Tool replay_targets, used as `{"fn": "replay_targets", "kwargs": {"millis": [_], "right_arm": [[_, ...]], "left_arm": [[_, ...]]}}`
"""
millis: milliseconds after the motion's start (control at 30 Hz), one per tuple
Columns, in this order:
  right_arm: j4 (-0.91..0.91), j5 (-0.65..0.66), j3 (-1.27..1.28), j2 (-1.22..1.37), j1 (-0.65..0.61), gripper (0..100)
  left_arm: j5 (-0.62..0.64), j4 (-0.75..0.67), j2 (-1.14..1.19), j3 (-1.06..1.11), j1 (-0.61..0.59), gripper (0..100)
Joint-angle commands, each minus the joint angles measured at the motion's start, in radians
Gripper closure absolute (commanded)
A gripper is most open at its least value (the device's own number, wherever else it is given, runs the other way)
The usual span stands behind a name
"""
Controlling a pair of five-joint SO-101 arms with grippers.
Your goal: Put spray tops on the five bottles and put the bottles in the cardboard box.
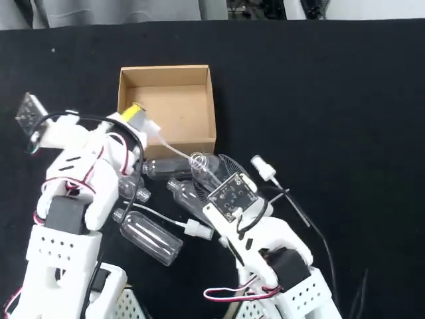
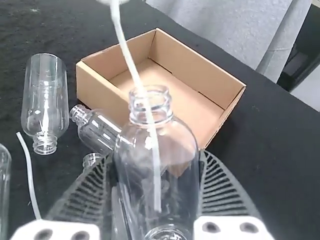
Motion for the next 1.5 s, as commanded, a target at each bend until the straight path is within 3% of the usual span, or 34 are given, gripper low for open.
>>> {"fn": "replay_targets", "kwargs": {"millis": [0, 333, 700, 833, 1067, 1467], "right_arm": [[-0.031, 0.006, -0.010, -0.027, -0.017, 90.7], [-0.031, 0.006, -0.008, -0.027, -0.017, 90.7], [-0.026, 0.005, -0.007, -0.027, -0.011, 90.7], [-0.031, 0.005, 0.002, -0.027, -0.011, 95.4], [-0.031, 0.005, 0.004, -0.027, -0.011, 96.6], [-0.031, 0.005, 0.004, -0.027, 0.021, 96.7]], "left_arm": [[-0.017, -0.026, -0.011, 0.002, 0.079, 97], [-0.018, -0.184, -0.020, 0.136, 0.196, 97], [-0.020, -0.183, -0.020, 0.168, 0.272, 97], [-0.026, -0.181, -0.020, 0.165, 0.292, 97], [-0.193, -0.183, -0.021, 0.165, 0.314, 97], [-0.198, -0.176, -0.021, 0.159, 0.315, 97]]}}
